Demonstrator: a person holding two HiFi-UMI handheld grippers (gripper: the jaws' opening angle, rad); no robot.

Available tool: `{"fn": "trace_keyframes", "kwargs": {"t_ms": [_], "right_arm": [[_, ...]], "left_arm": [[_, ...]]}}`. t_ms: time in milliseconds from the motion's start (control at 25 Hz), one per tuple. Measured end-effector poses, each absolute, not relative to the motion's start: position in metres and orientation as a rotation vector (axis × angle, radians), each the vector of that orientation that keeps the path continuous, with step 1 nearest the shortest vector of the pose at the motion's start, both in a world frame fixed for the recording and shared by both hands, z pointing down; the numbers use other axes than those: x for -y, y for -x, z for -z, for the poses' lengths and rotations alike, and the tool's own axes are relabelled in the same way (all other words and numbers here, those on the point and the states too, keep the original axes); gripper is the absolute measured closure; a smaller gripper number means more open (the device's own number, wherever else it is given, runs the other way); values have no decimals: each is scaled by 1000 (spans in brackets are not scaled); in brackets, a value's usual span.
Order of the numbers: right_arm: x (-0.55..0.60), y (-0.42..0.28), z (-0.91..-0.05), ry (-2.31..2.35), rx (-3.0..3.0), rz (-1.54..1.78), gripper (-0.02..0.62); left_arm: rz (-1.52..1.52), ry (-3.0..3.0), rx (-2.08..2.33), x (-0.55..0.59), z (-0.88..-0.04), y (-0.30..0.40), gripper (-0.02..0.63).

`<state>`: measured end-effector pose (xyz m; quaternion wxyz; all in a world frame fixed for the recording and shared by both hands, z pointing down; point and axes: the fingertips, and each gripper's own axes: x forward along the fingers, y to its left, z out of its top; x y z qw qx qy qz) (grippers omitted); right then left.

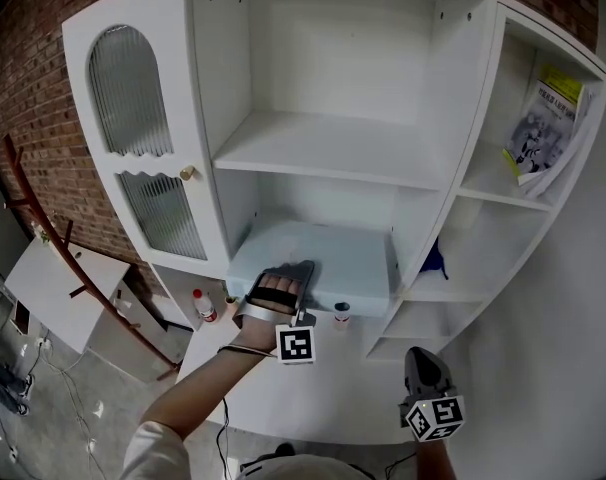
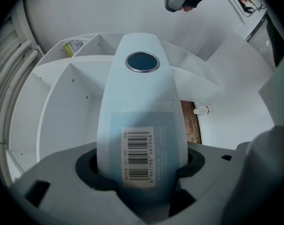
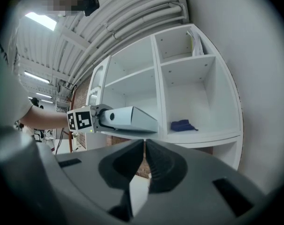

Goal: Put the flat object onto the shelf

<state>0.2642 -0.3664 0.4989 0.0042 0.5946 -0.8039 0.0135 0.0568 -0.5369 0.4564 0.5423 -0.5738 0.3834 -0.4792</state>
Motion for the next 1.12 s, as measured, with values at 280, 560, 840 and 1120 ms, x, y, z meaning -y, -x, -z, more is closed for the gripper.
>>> {"fn": "trace_keyframes", "kwargs": {"t_ms": [280, 560, 840, 1120], "right_arm": [[372, -269, -504, -1871, 2501, -61, 561], [376, -271, -504, -1873, 2491, -66, 561], [380, -268, -506, -1868, 2493, -69, 561], [385, -265, -509, -1861, 2497, -77, 561]], "left_arm": [[1130, 1367, -908, 549, -471, -61, 284], [1142, 1344, -931, 559, -471, -63, 278], [1229, 1531, -831, 556, -502, -70, 244], [1300, 1651, -743, 550, -521, -75, 212]]}}
